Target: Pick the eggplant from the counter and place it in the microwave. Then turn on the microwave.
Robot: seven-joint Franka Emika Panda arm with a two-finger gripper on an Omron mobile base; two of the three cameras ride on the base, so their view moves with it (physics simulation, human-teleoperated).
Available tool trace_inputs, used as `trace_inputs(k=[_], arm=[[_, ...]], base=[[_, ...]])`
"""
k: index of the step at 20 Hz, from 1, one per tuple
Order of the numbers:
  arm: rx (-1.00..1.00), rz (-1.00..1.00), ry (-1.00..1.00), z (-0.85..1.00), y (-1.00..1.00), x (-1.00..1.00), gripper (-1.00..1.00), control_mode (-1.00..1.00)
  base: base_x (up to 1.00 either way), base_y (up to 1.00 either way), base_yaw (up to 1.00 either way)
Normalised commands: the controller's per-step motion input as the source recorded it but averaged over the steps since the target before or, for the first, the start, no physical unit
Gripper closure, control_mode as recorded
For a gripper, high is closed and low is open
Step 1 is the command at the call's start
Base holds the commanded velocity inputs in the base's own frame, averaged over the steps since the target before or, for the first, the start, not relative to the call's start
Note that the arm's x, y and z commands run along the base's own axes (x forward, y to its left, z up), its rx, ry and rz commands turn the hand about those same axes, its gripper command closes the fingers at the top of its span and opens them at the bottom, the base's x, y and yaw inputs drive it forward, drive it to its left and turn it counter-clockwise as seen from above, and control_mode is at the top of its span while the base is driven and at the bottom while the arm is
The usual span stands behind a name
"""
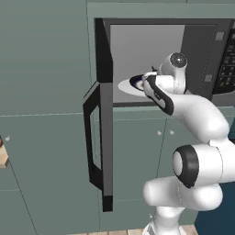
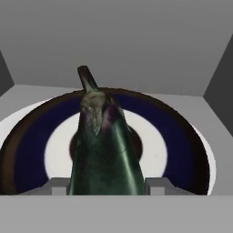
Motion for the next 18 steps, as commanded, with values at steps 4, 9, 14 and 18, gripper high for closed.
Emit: trace_inputs(k=[4,9,14,18], arm=[[0.00,0.00,0.01,-0.08,0.00,0.14,1.00,-1.00],[0.00,0.00,0.00,-0.07,0.00,0.12,1.00,-1.00],[0.00,0.00,0.01,-0.02,0.00,0.14,1.00,-1.00],[0.00,0.00,0.04,0.00,0.00,0.18,1.00,-1.00]], base=[[0.00,0.00,0.00],[0.00,0.00,0.00],[0.00,0.00,0.00],[0.00,0.00,0.00]])
